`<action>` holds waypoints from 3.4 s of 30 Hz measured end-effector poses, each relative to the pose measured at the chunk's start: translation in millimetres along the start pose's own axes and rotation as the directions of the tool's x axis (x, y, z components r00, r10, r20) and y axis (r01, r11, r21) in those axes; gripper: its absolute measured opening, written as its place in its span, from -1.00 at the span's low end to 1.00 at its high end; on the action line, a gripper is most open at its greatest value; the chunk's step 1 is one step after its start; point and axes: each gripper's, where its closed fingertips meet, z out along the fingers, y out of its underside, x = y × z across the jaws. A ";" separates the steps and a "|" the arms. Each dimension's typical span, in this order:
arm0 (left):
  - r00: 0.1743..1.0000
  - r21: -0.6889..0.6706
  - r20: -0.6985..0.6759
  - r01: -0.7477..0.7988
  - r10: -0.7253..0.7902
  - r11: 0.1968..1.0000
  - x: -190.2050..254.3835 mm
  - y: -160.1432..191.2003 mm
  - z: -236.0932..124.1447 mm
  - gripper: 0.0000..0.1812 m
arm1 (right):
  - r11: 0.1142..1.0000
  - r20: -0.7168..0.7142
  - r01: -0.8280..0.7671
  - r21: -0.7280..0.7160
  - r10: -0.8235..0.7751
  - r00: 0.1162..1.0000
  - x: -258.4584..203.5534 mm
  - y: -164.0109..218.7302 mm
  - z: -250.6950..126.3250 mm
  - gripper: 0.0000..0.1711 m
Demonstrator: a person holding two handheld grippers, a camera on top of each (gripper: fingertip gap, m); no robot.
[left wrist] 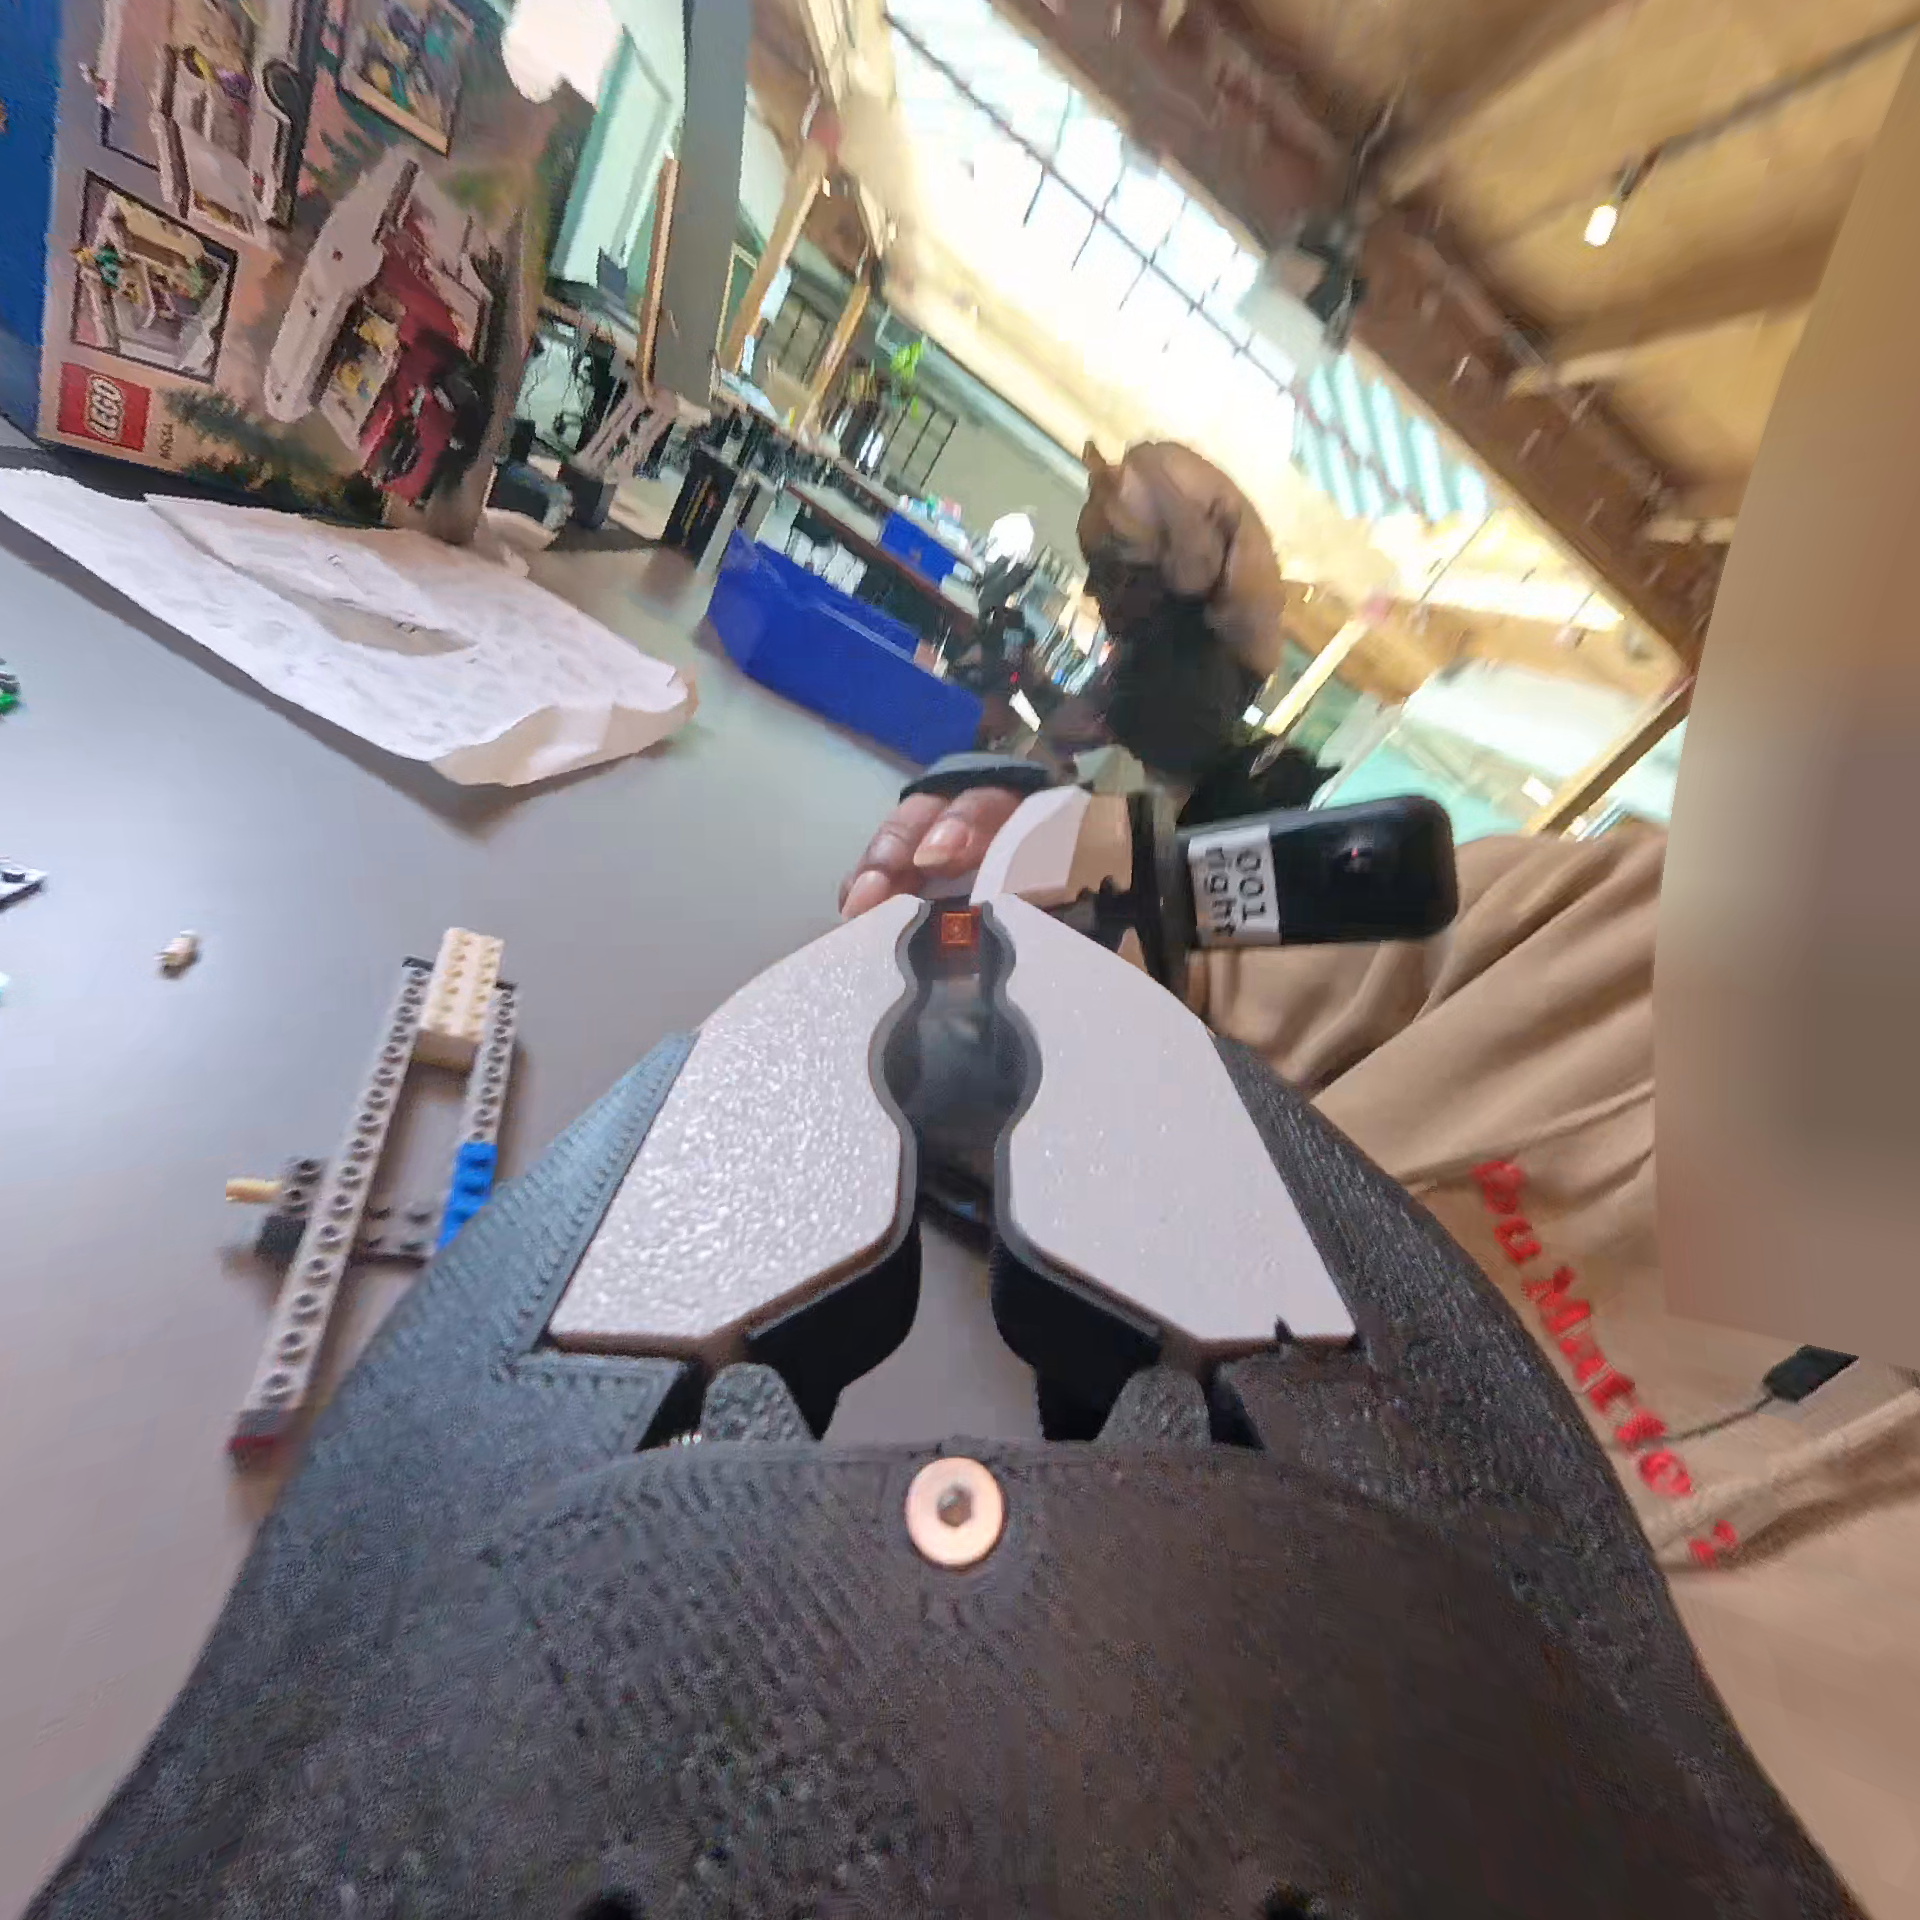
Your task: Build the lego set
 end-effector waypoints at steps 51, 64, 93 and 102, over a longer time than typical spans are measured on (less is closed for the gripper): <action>0.974 -0.055 -0.182 0.129 -0.137 0.990 23.1 20.1 8.7 -0.87 | 1.000 0.207 -0.009 0.024 0.004 0.978 -12.6 -8.2 -16.8 -0.95; 0.985 -0.168 -0.143 0.076 -0.100 0.983 15.8 39.2 8.7 -0.86 | 0.999 0.268 0.037 0.001 -0.036 0.963 -26.9 1.8 -18.2 -0.95; 0.970 -0.371 0.243 0.112 -0.020 0.922 -63.9 75.2 -17.7 -0.91 | 0.877 0.505 0.155 -0.455 0.111 0.856 -80.6 112.0 -7.7 -0.81; 0.962 -0.263 0.270 0.111 -0.037 0.958 -69.6 56.1 -20.6 -0.91 | 0.907 0.329 0.010 -0.421 0.142 0.933 -53.0 101.3 -1.2 -0.82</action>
